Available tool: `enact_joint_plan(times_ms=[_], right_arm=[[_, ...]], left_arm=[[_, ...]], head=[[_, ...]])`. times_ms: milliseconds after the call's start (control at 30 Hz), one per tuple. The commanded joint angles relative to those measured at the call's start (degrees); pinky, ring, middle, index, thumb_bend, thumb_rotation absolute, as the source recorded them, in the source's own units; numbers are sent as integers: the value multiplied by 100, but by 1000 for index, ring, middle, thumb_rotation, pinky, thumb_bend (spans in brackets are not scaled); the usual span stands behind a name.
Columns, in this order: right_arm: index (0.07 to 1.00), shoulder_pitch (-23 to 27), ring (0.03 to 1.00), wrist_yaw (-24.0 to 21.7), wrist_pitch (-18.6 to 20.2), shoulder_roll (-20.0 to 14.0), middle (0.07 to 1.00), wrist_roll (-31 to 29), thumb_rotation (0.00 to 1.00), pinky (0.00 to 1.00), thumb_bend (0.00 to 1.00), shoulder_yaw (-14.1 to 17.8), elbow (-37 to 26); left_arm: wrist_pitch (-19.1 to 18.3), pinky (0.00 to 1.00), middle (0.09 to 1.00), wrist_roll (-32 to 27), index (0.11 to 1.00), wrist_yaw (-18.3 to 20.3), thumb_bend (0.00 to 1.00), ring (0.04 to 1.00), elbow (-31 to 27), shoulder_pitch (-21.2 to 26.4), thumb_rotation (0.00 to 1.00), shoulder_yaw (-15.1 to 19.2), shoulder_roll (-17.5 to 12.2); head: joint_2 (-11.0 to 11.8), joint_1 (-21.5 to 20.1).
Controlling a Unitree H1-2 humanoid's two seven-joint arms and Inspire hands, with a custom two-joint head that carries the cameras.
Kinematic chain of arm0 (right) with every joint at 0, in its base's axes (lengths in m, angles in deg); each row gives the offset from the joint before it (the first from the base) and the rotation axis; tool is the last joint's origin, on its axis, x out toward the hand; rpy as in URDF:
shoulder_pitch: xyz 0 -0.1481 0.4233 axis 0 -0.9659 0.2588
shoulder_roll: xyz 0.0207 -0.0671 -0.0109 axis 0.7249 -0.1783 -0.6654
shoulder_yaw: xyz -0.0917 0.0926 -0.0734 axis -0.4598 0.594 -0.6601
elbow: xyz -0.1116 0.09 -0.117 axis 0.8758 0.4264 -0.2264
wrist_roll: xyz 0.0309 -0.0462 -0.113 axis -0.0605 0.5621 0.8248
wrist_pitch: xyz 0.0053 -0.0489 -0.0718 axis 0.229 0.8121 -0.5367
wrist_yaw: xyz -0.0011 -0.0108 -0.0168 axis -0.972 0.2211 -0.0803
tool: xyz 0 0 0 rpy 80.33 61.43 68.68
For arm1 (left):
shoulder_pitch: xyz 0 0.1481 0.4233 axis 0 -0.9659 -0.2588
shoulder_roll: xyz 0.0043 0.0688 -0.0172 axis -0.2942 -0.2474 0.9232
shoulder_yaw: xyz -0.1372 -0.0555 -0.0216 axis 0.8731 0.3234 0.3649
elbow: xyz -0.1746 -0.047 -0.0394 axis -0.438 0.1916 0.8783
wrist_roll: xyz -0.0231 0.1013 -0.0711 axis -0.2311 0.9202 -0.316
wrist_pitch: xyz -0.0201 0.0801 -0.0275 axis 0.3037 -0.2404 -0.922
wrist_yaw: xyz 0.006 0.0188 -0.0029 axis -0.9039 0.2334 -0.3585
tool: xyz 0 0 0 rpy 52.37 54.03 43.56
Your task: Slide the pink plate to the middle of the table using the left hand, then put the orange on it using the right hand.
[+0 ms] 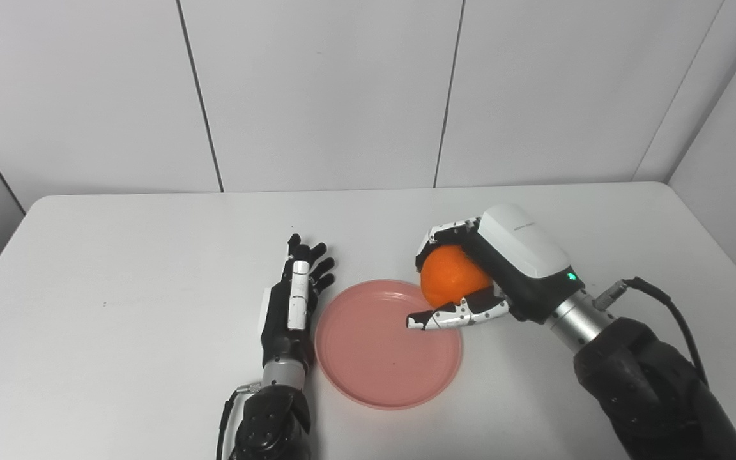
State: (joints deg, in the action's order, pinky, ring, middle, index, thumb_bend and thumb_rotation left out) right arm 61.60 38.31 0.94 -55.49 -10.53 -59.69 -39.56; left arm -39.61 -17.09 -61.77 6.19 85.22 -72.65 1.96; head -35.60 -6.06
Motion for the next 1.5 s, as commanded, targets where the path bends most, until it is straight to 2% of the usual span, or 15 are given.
enact_joint_plan(times_ms=[0,133,333,467,567,733,967,1267,1467], right_arm=[[307,215,175,-28,-130,43,254,59,402,122,529,5,-220],[314,189,185,-69,-183,171,263,145,433,130,532,-79,-164],[390,175,225,-109,-253,239,304,226,460,165,524,-217,99],[383,189,224,-42,-309,282,304,261,486,163,522,-289,322],[394,200,224,6,-431,300,307,365,500,162,521,-412,540],[383,218,228,62,-614,308,304,535,465,170,510,-575,842],[423,241,251,367,-1008,316,329,774,468,190,521,-713,1353],[434,321,268,507,-1187,367,347,853,594,203,520,-789,1725],[430,341,262,476,-1140,377,344,918,609,201,518,-834,1723]], left_arm=[[-292,862,893,-99,993,-143,757,862,299,-466,915,18,741],[-299,872,896,-131,993,-127,752,858,292,-466,915,27,723],[-271,884,895,-157,988,-112,766,863,291,-477,912,29,723],[-265,878,899,-158,987,-106,766,865,296,-476,913,21,724],[-272,875,907,-145,997,-112,768,868,281,-484,915,7,729],[-273,879,940,-130,1000,-121,765,898,273,-487,928,-1,727],[-297,867,962,-137,999,-132,748,905,244,-485,923,-1,740],[-322,873,964,-102,1000,-159,731,904,271,-462,936,-10,745],[-295,883,973,-123,1000,-139,730,911,306,-457,937,-6,746]], head=[[9,6],[3,-3],[1,-1],[-15,14],[-18,8],[-24,3],[-45,0],[-41,-8],[-42,-6]])
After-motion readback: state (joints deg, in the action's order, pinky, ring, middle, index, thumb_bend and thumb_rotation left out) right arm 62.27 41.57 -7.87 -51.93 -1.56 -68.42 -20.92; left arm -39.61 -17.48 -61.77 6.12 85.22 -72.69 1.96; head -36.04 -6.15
